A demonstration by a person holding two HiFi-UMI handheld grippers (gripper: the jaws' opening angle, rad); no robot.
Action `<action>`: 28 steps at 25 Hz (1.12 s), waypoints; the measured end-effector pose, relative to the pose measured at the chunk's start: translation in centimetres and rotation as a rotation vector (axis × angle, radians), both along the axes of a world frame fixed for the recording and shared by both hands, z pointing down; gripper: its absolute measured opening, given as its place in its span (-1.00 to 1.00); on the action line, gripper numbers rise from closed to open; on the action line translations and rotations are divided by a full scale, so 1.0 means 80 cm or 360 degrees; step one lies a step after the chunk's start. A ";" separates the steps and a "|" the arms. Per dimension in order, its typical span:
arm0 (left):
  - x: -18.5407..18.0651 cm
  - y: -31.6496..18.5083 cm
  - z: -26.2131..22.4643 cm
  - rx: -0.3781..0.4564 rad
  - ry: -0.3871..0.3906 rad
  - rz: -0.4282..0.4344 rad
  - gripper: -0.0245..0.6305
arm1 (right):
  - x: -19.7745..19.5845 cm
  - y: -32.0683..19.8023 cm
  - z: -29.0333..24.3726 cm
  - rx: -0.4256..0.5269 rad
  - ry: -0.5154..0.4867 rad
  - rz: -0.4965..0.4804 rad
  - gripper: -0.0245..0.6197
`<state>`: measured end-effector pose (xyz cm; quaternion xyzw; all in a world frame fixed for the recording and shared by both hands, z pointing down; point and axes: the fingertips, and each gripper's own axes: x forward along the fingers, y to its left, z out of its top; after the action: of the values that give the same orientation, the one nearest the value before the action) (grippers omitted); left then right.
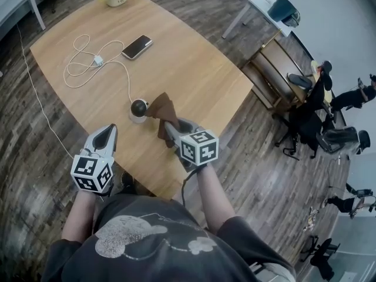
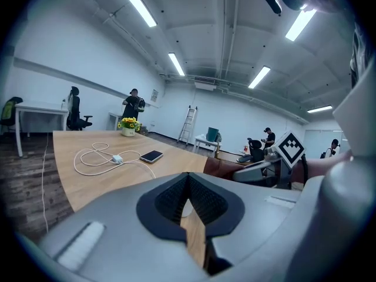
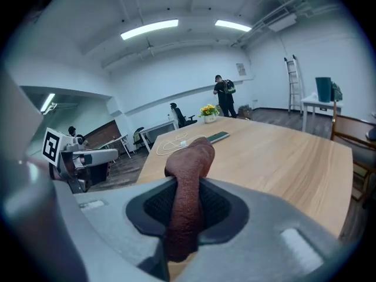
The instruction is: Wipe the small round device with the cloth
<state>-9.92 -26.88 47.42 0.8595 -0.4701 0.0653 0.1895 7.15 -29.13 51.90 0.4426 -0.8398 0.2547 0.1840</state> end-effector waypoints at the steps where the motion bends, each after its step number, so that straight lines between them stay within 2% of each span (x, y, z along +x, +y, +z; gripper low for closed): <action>1: 0.002 -0.002 0.000 -0.0001 0.0002 0.0011 -0.87 | -0.001 -0.009 -0.006 0.0029 0.0012 -0.0014 -0.70; 5: 0.006 -0.003 0.006 -0.0027 0.0020 0.0028 -0.86 | -0.005 -0.043 -0.023 0.0104 0.0022 -0.0020 -0.70; 8: 0.002 -0.008 0.012 -0.0051 0.0029 0.0019 -0.87 | -0.013 -0.064 -0.020 0.0095 0.0002 -0.0027 -0.70; 11: -0.004 -0.014 0.016 -0.0066 0.0030 0.0004 -0.87 | -0.029 -0.073 0.004 0.0001 0.0030 -0.0099 -0.70; 16: -0.011 -0.020 0.023 -0.0092 0.0033 -0.0015 -0.86 | -0.039 -0.061 0.058 -0.0157 0.0174 -0.0186 -0.70; 23: -0.013 -0.017 0.043 -0.0154 0.0032 -0.0006 -0.87 | -0.036 -0.049 0.107 -0.0291 0.0266 -0.0197 -0.70; 28: -0.012 -0.018 0.048 -0.0165 0.0047 0.0003 -0.86 | -0.025 -0.045 0.098 -0.0300 0.0256 -0.0137 -0.70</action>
<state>-10.89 -28.32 51.28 0.8499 -0.4624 0.0771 0.2407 5.18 -32.73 59.73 0.4060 -0.8129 0.2880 0.3023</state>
